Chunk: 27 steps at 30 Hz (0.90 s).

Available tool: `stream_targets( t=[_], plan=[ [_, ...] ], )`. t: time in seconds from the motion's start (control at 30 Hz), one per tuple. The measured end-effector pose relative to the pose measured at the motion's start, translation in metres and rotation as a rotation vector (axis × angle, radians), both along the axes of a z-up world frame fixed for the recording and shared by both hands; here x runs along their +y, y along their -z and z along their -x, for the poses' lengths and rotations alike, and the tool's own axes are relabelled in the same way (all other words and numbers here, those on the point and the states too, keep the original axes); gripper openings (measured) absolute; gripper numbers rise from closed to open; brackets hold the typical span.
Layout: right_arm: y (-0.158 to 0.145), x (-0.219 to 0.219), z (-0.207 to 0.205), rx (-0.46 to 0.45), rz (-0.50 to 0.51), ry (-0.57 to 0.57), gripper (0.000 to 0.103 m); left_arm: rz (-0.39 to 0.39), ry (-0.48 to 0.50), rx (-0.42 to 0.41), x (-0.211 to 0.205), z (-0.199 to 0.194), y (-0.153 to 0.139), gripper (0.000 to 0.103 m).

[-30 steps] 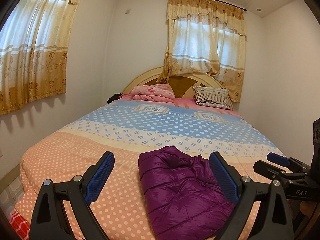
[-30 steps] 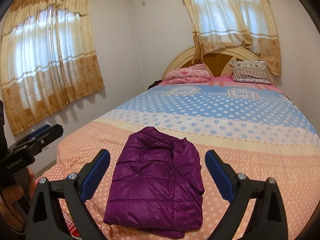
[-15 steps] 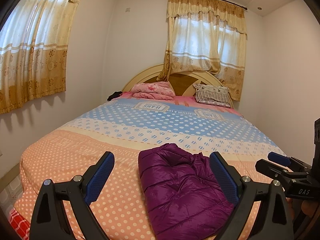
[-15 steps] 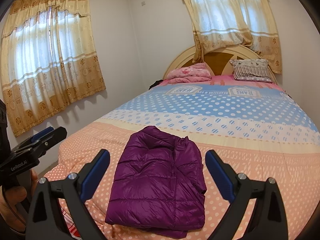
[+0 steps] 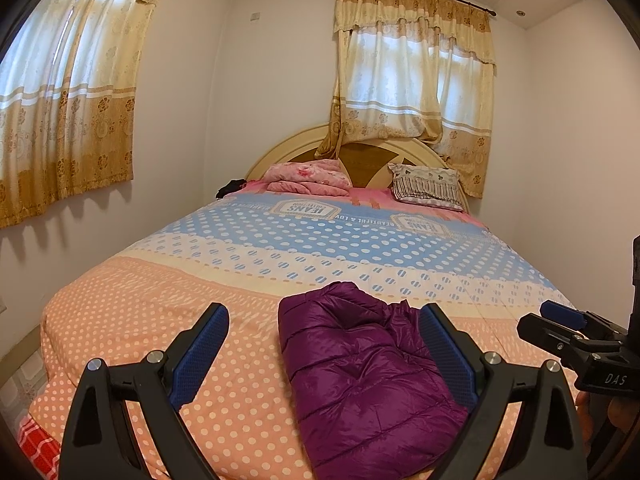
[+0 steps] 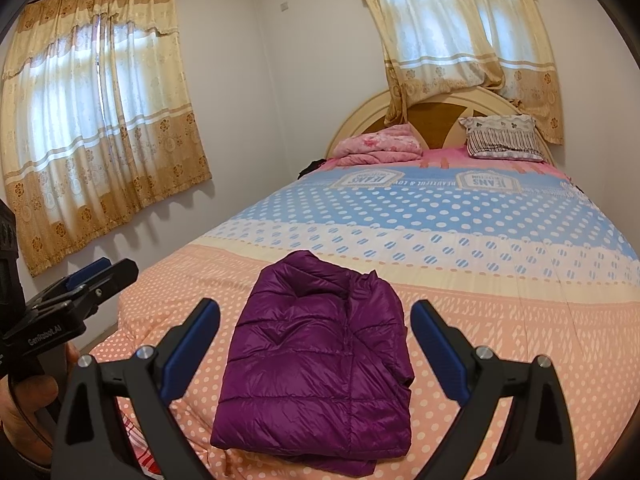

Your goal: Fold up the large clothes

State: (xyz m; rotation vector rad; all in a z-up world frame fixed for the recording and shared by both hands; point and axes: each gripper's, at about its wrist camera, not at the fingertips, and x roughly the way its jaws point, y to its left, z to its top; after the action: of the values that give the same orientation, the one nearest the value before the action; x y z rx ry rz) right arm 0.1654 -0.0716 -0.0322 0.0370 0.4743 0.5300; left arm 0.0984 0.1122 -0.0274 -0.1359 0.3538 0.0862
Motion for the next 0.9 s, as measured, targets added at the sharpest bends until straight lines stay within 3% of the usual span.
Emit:
stream_targets(
  t=[0.9],
  plan=[
    [0.0022, 0.0037, -0.0012, 0.011, -0.008, -0.006, 0.099, -0.019, -0.022, 0.013, -0.0029, -0.0026, 0.002, 0.096]
  ],
)
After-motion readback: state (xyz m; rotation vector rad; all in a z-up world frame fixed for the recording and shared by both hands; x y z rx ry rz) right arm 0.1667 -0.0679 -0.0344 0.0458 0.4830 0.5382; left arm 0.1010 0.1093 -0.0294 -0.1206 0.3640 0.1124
